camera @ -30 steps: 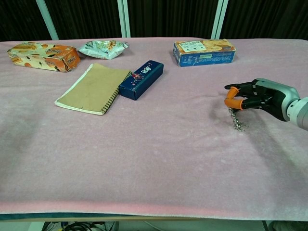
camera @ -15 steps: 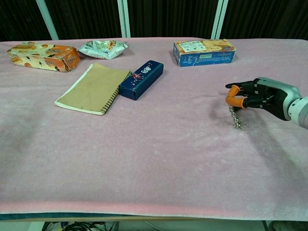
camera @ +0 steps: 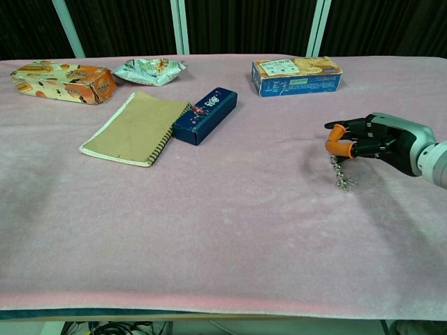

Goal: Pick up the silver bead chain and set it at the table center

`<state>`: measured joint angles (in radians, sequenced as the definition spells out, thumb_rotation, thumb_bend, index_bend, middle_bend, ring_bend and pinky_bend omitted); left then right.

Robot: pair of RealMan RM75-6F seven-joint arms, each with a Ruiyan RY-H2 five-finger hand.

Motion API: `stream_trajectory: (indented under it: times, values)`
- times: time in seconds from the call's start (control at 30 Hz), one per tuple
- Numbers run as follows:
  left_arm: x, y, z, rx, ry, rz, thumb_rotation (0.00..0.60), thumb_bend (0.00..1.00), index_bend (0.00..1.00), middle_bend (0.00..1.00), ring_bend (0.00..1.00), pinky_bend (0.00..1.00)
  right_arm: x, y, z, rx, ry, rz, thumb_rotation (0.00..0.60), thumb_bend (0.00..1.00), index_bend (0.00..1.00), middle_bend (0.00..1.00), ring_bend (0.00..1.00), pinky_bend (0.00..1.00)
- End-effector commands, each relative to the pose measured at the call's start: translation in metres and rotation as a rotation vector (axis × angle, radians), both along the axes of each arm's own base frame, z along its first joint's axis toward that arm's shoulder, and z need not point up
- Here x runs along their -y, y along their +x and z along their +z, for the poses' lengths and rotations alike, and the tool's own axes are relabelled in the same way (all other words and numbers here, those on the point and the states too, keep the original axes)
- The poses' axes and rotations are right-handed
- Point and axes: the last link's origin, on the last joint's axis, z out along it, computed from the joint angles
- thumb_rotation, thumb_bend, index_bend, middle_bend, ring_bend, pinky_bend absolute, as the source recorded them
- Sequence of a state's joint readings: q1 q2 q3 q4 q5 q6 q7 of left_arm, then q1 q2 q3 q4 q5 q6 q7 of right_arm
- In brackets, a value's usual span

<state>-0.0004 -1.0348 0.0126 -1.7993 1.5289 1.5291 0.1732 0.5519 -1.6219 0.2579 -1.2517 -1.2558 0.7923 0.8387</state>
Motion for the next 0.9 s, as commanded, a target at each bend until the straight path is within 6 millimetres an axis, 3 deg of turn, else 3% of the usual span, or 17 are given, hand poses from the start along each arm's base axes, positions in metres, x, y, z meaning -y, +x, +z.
stream_trajectory:
  times: [0.03,0.17,0.53,0.9]
  values:
    - [0.0,0.0,0.0,0.001,0.0,0.0,0.6,0.22,0.13,0.0,0.0,0.0,0.0,0.003,0.003,-0.001,-0.007,0.016,0.589,0.34,0.61,0.06,0.06,0.28]
    - [0.0,0.0,0.001,0.006,0.002,-0.001,0.6,0.22,0.13,0.0,0.0,0.0,0.0,0.011,0.007,-0.086,-0.027,0.1,0.589,0.34,0.61,0.06,0.06,0.28]
    - [0.003,0.0,0.007,0.031,0.007,-0.01,0.6,0.22,0.13,0.0,0.0,0.0,0.003,0.059,0.013,-0.234,-0.012,0.261,0.588,0.34,0.61,0.06,0.06,0.28]
    - [0.004,-0.001,0.011,0.048,0.004,-0.017,0.6,0.22,0.13,0.0,0.0,0.0,0.008,0.106,-0.012,-0.356,0.037,0.38,0.59,0.34,0.61,0.06,0.06,0.28]
